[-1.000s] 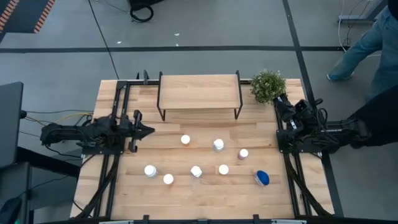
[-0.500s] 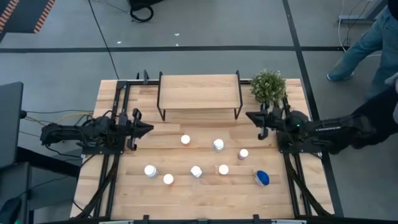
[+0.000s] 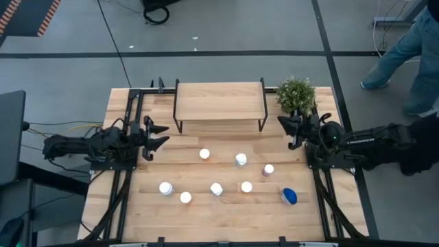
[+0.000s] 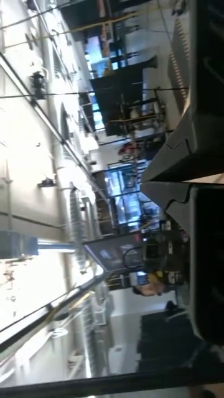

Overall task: Pick and place medicine bottles onto shelf by color
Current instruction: Put the top yellow pill bottle on the shelf

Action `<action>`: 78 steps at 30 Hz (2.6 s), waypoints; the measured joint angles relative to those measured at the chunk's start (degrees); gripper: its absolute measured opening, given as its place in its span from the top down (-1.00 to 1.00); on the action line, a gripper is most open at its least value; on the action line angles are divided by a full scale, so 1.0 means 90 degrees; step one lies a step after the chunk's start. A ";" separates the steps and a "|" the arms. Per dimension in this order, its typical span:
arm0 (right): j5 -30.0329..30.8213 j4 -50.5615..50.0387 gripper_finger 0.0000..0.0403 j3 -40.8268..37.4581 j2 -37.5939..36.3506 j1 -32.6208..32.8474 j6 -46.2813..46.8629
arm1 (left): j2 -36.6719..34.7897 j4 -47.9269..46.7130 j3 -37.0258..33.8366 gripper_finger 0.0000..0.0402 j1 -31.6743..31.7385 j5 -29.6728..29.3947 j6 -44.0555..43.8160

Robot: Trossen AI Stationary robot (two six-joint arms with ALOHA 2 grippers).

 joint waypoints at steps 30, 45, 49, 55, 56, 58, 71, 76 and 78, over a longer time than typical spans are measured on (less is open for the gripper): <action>0.1435 -0.0167 0.95 0.0004 0.1005 -0.0294 -0.0732 | 0.9525 -0.6283 0.7555 -0.23 -0.0076 0.0995 0.0680; 0.1493 -0.0170 0.95 0.0004 0.1025 -0.0294 -0.0882 | 1.0218 -0.6897 0.7775 -0.80 0.0174 0.1251 0.0669; 0.1491 -0.0170 0.95 0.0004 0.1025 -0.0294 -0.0872 | 1.0351 -0.6857 0.7771 -0.77 0.0139 0.1389 0.0656; 0.1479 -0.0167 0.95 0.0004 0.1025 -0.0291 -0.0791 | 1.0759 -0.6861 0.7768 -0.76 0.0073 0.1392 0.0700; 0.1476 -0.0164 0.95 0.0004 0.1025 -0.0289 -0.0744 | 1.0824 -0.6877 0.7768 -0.76 0.0066 0.1393 0.0710; 0.1476 -0.0168 0.95 0.0004 0.1025 -0.0291 -0.0709 | 1.0898 -0.6870 0.7768 -0.76 0.0066 0.1409 0.0724; 0.1476 -0.0170 0.95 0.0004 0.1025 -0.0289 -0.0711 | 1.0844 -0.6813 0.7765 -0.76 0.0072 0.1389 0.0630; 0.1476 -0.0170 0.95 0.0004 0.1025 -0.0289 -0.0711 | 1.0844 -0.6794 0.7765 -0.73 0.0075 0.1389 0.0503; 0.1476 -0.0168 0.95 0.0004 0.1025 -0.0289 -0.0711 | 1.0842 -0.6783 0.7765 -0.67 0.0078 0.1383 0.0476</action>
